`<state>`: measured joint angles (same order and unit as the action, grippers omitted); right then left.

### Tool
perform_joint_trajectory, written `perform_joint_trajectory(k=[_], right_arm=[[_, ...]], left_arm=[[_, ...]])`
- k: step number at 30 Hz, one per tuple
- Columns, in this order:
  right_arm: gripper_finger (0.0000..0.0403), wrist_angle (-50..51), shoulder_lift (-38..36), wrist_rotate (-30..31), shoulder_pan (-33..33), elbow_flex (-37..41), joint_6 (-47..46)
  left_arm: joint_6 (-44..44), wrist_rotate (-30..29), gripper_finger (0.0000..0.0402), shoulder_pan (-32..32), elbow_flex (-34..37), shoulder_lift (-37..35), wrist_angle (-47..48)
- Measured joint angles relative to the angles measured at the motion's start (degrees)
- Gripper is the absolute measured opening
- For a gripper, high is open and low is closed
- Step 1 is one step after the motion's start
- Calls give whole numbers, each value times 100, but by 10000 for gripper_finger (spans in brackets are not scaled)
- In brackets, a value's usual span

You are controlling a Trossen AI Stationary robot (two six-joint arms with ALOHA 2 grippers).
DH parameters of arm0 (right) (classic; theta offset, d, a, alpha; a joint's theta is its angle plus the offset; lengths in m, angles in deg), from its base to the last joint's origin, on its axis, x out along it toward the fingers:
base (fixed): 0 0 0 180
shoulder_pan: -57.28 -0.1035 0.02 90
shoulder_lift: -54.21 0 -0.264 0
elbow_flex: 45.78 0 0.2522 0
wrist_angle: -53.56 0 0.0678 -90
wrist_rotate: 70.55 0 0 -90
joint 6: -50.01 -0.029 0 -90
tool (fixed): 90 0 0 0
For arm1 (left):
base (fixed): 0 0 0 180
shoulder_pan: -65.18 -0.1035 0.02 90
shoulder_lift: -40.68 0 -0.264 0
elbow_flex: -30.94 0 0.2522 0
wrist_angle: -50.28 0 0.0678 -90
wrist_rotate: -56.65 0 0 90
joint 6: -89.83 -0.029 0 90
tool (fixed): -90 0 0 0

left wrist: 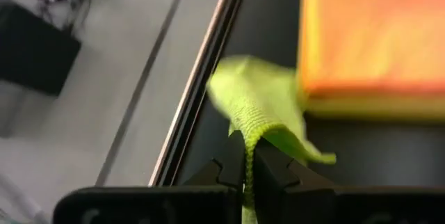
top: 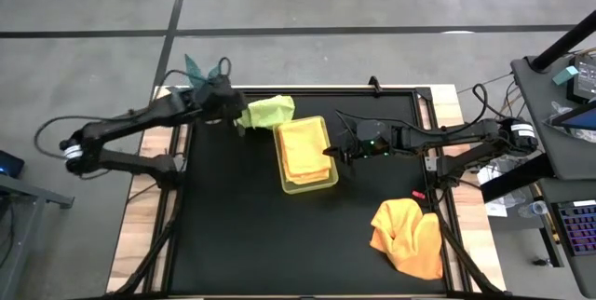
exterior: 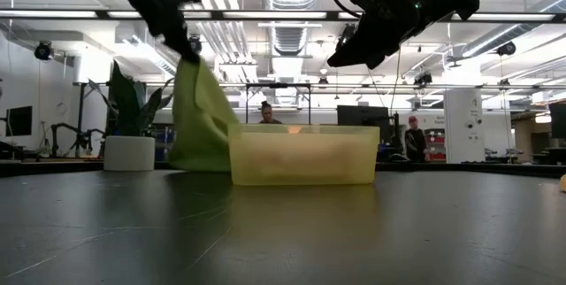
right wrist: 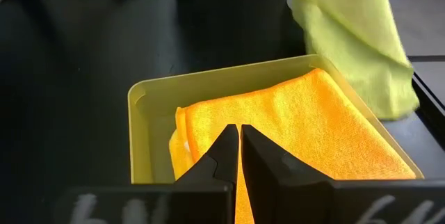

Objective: Fold microfiber towels
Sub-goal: Fold the green microfiber cloth

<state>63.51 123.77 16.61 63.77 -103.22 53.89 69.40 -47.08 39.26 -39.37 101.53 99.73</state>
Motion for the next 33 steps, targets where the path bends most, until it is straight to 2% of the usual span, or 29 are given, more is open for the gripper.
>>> perform_joint_trajectory(k=[7,14,21,26,33], right_arm=[[11,-122,0,-6,0,0,8],[11,-141,0,-14,-69,0,13],[11,-122,0,-14,-138,0,11],[11,-119,0,-16,-140,0,-31],[11,-127,0,-187,-264,44,-103]], left_arm=[[605,184,0,1049,41,-612,-516],[1351,124,0,2253,78,-618,-971],[2712,142,0,3440,218,-190,-821],[4073,150,0,4172,260,286,-266],[5547,141,0,4693,259,1198,-217]])
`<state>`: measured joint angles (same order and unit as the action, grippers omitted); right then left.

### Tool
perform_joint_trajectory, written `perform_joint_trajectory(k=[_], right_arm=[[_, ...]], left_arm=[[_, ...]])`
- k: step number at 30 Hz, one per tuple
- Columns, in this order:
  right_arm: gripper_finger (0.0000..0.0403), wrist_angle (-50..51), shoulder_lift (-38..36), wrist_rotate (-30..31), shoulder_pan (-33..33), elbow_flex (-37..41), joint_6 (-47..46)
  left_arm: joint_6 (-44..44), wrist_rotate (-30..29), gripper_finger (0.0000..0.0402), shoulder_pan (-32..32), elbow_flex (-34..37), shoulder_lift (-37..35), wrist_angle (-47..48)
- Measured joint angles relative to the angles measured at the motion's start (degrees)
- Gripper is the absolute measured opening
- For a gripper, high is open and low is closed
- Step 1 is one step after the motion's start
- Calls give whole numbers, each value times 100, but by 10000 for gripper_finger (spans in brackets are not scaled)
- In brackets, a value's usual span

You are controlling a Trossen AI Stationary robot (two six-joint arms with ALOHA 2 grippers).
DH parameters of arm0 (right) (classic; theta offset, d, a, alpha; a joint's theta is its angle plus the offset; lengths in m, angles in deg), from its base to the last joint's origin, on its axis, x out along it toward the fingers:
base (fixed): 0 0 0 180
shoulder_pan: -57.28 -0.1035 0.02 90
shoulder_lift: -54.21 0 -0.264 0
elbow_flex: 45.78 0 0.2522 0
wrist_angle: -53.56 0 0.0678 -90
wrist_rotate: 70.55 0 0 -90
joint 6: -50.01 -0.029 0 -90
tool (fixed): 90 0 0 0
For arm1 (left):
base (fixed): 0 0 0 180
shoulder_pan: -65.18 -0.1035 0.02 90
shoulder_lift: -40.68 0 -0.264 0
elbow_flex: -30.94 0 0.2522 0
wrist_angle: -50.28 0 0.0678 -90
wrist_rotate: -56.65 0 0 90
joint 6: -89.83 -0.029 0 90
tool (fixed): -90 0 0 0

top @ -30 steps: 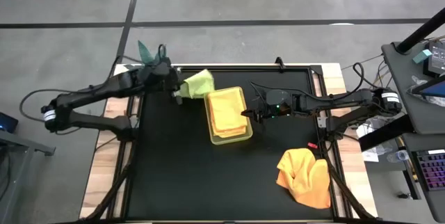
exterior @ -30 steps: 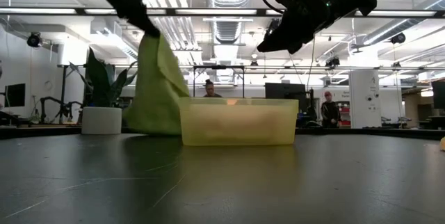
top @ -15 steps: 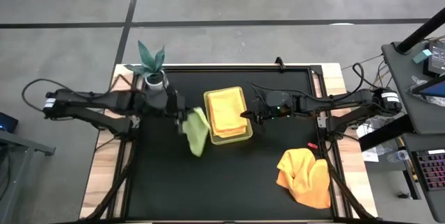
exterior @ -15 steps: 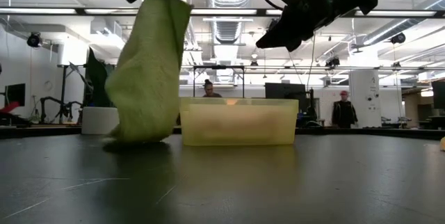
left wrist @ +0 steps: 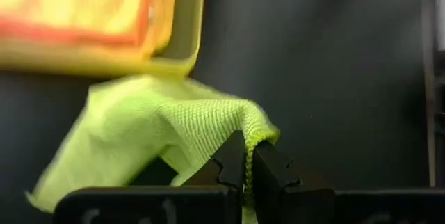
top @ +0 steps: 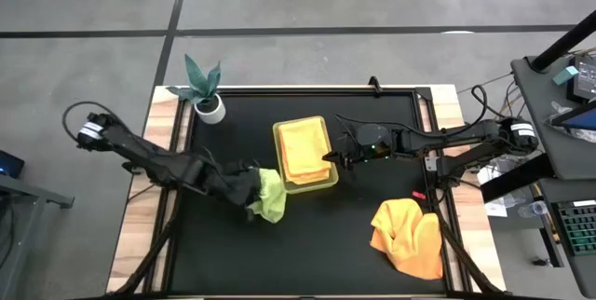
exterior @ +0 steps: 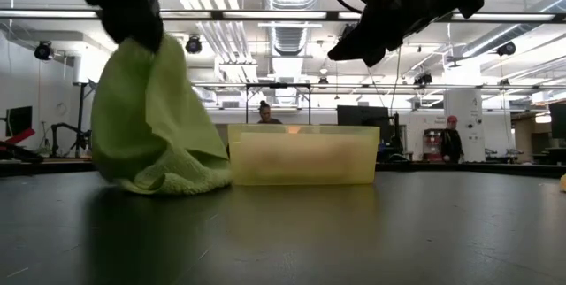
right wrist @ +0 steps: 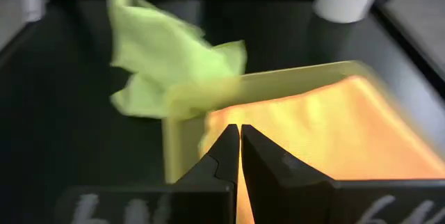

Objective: Fold microfiber towels
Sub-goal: Fold the green microfiber cloth

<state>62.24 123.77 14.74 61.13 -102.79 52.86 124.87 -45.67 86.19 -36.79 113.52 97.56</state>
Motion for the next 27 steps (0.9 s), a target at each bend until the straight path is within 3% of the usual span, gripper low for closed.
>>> perform_joint_trajectory(k=[5,10,16,27], right_arm=[[26,-5,7,-174,-308,55,-47],[74,-781,341,-129,-551,47,-83],[123,-1822,1398,-120,-693,-347,-81],[128,-1658,3385,-133,-982,-2011,-81]], left_arm=[[734,-135,0,-3,-83,649,-10],[830,-146,0,5,-178,986,-14],[974,58,0,74,-175,940,-2],[1055,229,0,235,-171,524,5]])
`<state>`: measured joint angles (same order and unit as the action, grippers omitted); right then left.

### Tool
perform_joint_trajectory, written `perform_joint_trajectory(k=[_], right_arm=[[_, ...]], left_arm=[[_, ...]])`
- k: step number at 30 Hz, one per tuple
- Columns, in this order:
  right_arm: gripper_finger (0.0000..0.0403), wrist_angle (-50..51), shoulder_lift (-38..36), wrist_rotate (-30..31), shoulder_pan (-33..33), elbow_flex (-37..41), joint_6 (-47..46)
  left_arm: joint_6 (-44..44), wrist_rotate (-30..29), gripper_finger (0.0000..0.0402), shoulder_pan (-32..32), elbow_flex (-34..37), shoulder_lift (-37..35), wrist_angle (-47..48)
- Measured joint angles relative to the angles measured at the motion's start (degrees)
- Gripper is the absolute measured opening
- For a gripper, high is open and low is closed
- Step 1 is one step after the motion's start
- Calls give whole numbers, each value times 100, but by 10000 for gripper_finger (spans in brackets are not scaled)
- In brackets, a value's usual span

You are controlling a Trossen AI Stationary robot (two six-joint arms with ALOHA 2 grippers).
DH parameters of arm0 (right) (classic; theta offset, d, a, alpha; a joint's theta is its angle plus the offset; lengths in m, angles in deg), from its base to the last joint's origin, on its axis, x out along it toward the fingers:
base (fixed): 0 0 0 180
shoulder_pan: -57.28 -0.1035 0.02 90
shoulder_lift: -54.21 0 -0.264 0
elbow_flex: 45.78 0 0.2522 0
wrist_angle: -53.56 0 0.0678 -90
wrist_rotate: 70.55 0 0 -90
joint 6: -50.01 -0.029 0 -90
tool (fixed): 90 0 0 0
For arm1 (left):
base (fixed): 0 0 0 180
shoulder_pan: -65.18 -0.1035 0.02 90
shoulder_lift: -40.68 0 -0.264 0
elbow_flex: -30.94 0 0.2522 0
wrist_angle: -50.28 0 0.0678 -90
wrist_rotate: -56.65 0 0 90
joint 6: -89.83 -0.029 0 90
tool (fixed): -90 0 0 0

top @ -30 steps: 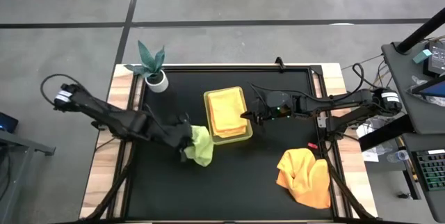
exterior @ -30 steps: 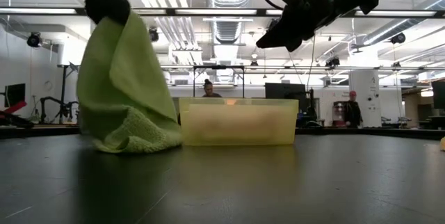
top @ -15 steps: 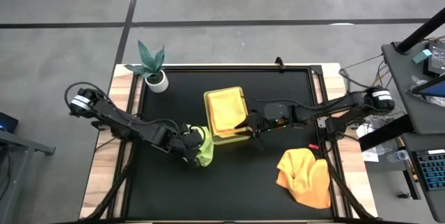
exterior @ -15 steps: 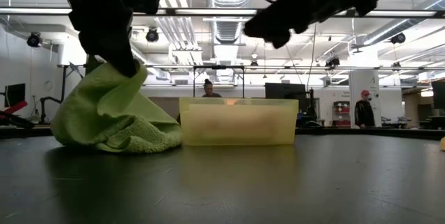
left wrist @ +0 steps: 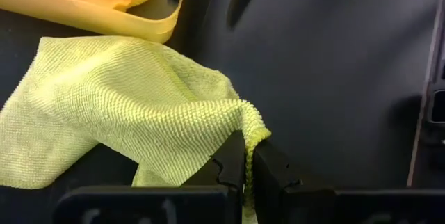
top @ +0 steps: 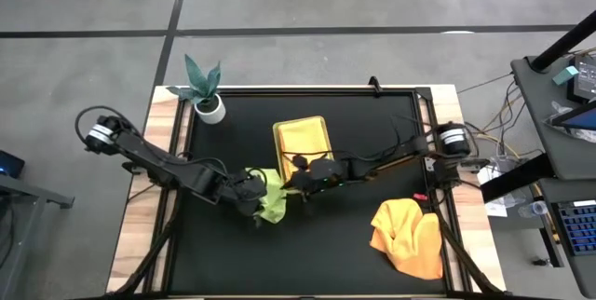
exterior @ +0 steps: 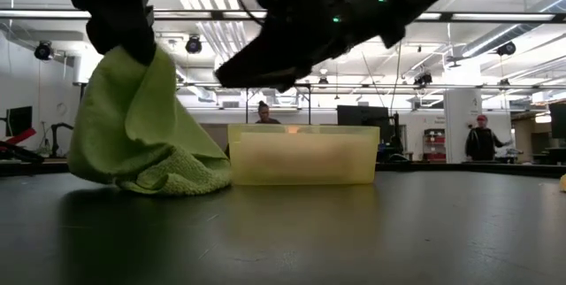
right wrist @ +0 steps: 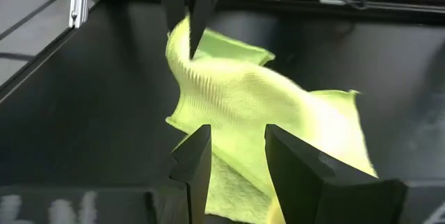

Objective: Fold microfiber towels
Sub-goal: Fold the green microfiber cloth

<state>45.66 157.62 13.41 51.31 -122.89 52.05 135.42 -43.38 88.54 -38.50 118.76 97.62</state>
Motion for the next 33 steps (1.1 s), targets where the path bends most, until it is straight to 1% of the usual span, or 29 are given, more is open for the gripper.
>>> perform_joint_trajectory(k=[4,8,10,12,17,22,28,30,33], right_arm=[[127,262,354,2,-170,-422,188],[123,297,555,48,-327,-620,245],[120,280,654,323,-391,-681,218],[116,231,770,728,-470,-689,181],[110,201,897,1620,-686,-699,156],[116,293,756,1817,-827,-701,141],[129,528,560,1881,-1031,-758,136],[130,584,580,2054,-1097,-752,136],[130,506,624,2599,-1165,-752,79]], left_arm=[[34,-92,0,0,0,-188,6],[41,-293,0,0,0,-391,3],[58,-507,0,0,0,-507,-4],[63,-718,0,0,0,-592,-8],[63,-841,0,0,0,-710,-13],[65,-852,0,0,6,-704,-12],[71,-1099,0,0,20,-697,-26],[74,-1159,0,0,20,-697,-31],[77,-1219,0,0,20,-697,-88]])
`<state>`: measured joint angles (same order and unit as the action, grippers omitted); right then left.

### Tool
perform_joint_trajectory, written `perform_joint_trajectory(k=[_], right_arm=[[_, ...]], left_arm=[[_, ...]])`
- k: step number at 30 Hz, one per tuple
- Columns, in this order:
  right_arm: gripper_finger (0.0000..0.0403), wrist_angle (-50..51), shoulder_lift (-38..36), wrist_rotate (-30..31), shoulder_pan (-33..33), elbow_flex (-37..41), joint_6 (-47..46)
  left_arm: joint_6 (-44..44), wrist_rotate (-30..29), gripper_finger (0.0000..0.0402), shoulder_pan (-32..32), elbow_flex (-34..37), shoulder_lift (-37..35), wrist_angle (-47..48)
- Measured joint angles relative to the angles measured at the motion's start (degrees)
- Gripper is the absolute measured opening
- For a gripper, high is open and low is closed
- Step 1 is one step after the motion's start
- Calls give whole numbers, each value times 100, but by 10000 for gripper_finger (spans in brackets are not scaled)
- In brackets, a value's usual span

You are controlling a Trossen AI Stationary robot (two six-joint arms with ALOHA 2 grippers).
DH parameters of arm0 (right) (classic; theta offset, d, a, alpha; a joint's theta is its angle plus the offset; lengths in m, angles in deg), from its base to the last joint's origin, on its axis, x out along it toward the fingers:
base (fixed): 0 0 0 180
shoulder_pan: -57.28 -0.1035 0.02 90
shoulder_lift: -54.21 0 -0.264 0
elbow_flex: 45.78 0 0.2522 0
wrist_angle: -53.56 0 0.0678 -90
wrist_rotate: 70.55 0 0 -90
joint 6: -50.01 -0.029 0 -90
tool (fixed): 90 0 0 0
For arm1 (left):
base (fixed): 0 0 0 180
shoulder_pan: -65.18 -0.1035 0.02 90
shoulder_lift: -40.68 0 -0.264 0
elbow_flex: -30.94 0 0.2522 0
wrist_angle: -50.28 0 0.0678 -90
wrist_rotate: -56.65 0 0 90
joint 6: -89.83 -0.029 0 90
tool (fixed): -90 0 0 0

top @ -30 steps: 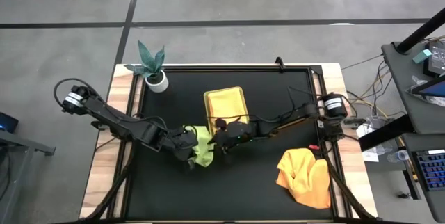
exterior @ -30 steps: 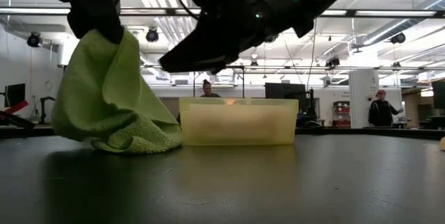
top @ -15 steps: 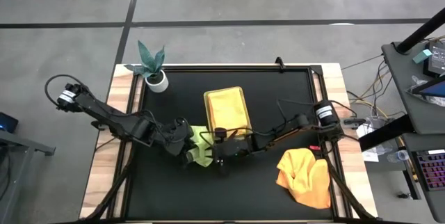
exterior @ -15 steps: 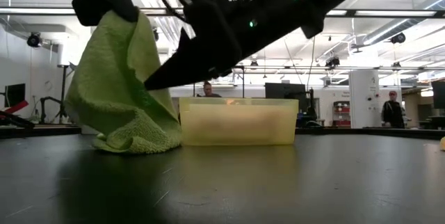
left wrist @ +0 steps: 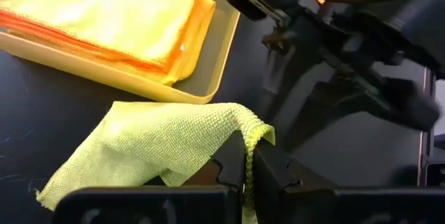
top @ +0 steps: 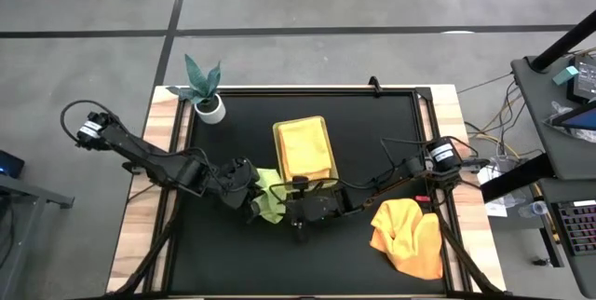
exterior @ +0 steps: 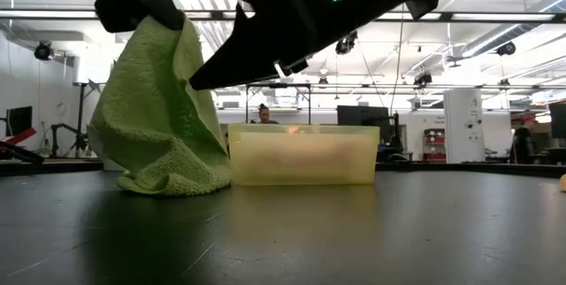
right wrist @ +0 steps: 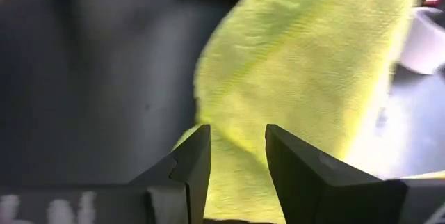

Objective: Fold microfiber towels
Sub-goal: Fold the green microfiber cloth

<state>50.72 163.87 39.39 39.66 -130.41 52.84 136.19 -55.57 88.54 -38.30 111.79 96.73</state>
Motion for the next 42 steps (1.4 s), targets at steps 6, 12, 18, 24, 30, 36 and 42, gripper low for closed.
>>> perform_joint_trajectory(k=[6,12,18,24,30,36,42], right_arm=[[130,-259,38,256,-52,0,-27],[130,-849,312,332,-178,0,179],[130,-853,508,1177,-278,-186,418],[130,-861,521,1184,-303,-353,339],[130,-847,521,1493,-317,-564,219],[127,-769,521,2370,-247,-629,322],[113,-775,521,3709,-212,-628,867]], left_arm=[[-17,-81,0,0,0,2,-186],[-15,-83,0,0,31,4,-184],[-15,-83,0,0,39,4,-205],[-17,-83,0,0,46,6,-172],[-19,-83,0,0,46,6,-220],[-15,-83,0,0,37,6,-226],[128,-22,0,92,76,6,-208]])
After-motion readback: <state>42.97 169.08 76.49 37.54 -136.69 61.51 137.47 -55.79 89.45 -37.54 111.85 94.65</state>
